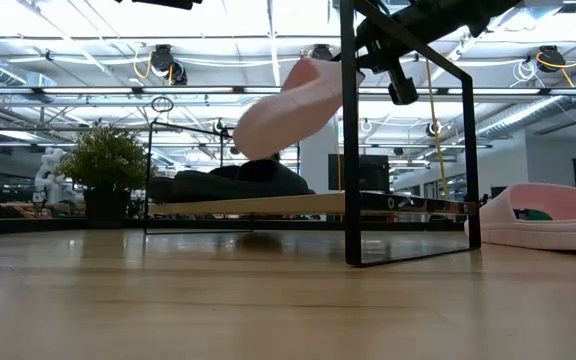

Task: Pick and place slides into the shelf
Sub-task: Put the left pink slipper on the shelf

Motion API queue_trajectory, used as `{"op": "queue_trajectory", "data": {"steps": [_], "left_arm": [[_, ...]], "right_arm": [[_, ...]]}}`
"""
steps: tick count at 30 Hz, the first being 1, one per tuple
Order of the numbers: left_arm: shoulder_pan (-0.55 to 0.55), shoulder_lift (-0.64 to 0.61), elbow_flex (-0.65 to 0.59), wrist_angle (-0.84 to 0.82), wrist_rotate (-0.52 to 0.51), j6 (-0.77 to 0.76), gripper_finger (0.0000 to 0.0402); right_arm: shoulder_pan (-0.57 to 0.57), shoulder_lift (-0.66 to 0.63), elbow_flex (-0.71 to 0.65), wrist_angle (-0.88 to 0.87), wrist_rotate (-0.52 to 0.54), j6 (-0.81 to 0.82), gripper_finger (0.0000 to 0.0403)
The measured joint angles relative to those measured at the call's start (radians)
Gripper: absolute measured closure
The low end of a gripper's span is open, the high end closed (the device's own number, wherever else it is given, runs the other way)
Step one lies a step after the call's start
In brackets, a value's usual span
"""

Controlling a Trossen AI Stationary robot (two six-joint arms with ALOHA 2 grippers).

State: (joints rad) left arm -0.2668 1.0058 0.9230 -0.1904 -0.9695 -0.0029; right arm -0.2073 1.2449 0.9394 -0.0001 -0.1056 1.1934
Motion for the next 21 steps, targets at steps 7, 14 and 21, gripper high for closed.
{"op": "queue_trajectory", "data": {"steps": [7,14,21], "left_arm": [[0.000,0.000,0.000,0.001,0.000,-0.007,0.0225],[0.000,0.000,0.000,0.010,0.000,-0.006,0.0225],[0.000,0.000,0.000,0.012,0.001,-0.007,0.0225]], "right_arm": [[0.009,0.000,0.000,-0.003,0.001,0.025,0.0403],[0.035,0.000,0.000,-0.004,0.021,0.045,0.0403],[0.062,0.001,0.000,-0.034,0.073,0.053,0.0403]]}}
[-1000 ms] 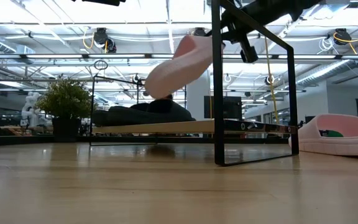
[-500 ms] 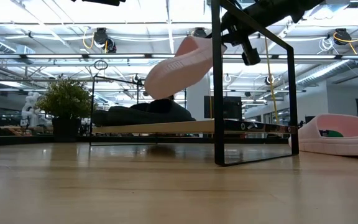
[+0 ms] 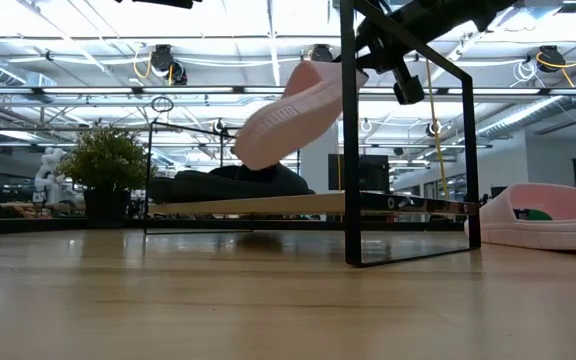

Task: Pick and place slides into the shelf
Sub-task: Put the left pink slipper on the shelf

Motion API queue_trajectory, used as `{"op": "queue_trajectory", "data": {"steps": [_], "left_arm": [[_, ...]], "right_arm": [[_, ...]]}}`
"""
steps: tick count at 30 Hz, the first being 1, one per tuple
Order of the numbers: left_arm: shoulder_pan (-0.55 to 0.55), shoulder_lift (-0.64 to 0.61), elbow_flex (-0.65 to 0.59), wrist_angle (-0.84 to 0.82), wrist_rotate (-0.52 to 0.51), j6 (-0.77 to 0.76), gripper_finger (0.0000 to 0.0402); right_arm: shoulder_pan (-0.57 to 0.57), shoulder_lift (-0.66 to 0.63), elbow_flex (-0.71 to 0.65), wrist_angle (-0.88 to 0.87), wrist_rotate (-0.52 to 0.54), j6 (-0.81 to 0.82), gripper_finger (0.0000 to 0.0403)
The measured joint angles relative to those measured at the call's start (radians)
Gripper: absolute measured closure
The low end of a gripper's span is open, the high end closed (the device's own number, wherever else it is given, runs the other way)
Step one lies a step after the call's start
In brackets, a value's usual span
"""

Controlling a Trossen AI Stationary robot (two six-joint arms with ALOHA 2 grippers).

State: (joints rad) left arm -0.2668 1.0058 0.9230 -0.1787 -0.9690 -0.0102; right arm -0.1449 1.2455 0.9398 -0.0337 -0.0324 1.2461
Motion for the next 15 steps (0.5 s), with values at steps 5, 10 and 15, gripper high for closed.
{"op": "queue_trajectory", "data": {"steps": [5,10,15], "left_arm": [[0.000,0.000,0.000,0.000,0.001,-0.019,0.0224],[0.000,0.000,0.000,0.001,0.001,-0.019,0.0225],[0.000,0.000,0.000,0.001,0.002,-0.021,0.0224]], "right_arm": [[0.014,0.001,0.000,-0.008,0.013,0.017,0.0403],[0.031,0.006,-0.052,0.024,0.041,0.074,0.0403],[0.050,0.006,-0.134,0.144,0.087,0.121,0.0403]]}}
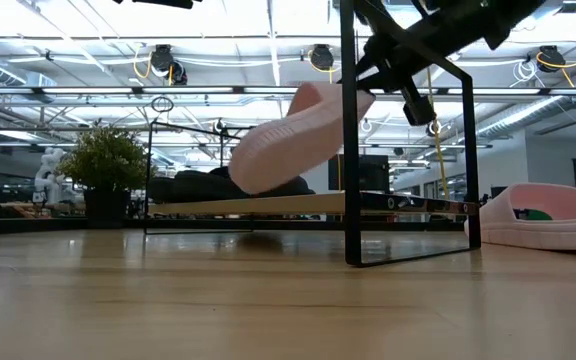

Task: Pick and place slides into the shelf
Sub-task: Put the left pink slipper on the shelf

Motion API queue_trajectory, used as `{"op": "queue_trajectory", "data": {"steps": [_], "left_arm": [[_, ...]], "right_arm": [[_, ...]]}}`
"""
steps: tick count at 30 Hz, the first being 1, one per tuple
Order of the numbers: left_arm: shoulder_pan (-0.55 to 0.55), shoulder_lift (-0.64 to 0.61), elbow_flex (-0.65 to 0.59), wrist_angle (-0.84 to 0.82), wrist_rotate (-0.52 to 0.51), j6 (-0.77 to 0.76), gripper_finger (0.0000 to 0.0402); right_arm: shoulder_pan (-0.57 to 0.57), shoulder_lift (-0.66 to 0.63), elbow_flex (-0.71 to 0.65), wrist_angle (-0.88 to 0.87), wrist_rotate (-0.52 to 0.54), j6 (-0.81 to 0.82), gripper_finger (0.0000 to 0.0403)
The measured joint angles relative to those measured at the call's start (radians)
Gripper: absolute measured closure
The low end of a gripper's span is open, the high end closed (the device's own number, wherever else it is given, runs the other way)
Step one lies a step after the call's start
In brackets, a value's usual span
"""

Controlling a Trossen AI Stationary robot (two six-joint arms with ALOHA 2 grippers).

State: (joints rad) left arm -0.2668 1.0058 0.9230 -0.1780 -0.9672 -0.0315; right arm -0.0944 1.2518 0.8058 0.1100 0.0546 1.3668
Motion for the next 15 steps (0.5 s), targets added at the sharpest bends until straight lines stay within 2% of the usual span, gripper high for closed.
{"op": "queue_trajectory", "data": {"steps": [5,15], "left_arm": [[0.000,0.000,0.000,0.000,0.000,0.000,0.0225],[0.000,0.000,0.000,0.004,0.000,0.000,0.0225]], "right_arm": [[-0.002,0.000,-0.056,0.142,0.018,0.008,0.0403],[-0.002,0.000,-0.117,0.180,0.052,0.034,0.0403]]}}
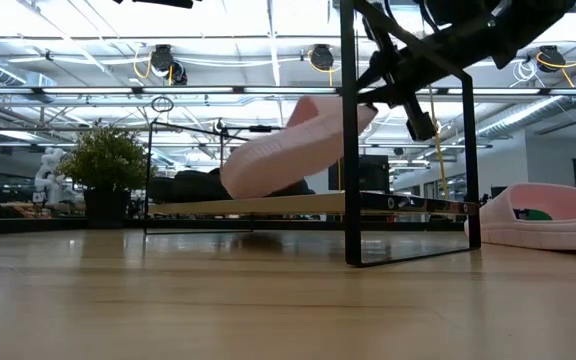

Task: Pick and place slides into the shelf
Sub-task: Put the left pink slipper on the shelf

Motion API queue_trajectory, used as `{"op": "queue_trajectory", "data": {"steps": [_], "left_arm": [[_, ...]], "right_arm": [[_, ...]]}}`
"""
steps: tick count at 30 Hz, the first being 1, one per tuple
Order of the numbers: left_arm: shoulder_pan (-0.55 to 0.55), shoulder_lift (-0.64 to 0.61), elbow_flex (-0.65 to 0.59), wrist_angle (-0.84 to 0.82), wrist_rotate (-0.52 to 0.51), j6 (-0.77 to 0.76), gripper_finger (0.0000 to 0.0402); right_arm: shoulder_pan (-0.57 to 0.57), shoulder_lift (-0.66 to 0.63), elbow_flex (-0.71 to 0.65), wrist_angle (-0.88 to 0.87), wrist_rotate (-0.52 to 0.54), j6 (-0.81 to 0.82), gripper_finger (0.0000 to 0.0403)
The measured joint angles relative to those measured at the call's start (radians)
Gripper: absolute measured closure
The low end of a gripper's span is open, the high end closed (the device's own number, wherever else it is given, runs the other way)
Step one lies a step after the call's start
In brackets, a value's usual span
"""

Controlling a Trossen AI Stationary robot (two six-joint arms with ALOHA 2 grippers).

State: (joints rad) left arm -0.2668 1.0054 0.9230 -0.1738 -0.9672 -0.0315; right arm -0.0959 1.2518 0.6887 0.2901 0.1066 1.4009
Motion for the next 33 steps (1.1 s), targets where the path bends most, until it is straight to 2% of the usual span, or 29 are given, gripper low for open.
{"op": "queue_trajectory", "data": {"steps": [21,33], "left_arm": [[0.000,0.000,0.000,0.023,0.000,-0.004,0.0225],[0.000,0.000,0.000,0.023,0.001,-0.039,0.0224]], "right_arm": [[0.000,0.000,-0.176,0.302,0.023,-0.033,0.0403],[-0.001,0.124,-0.194,0.454,-0.057,-0.052,0.0403]]}}
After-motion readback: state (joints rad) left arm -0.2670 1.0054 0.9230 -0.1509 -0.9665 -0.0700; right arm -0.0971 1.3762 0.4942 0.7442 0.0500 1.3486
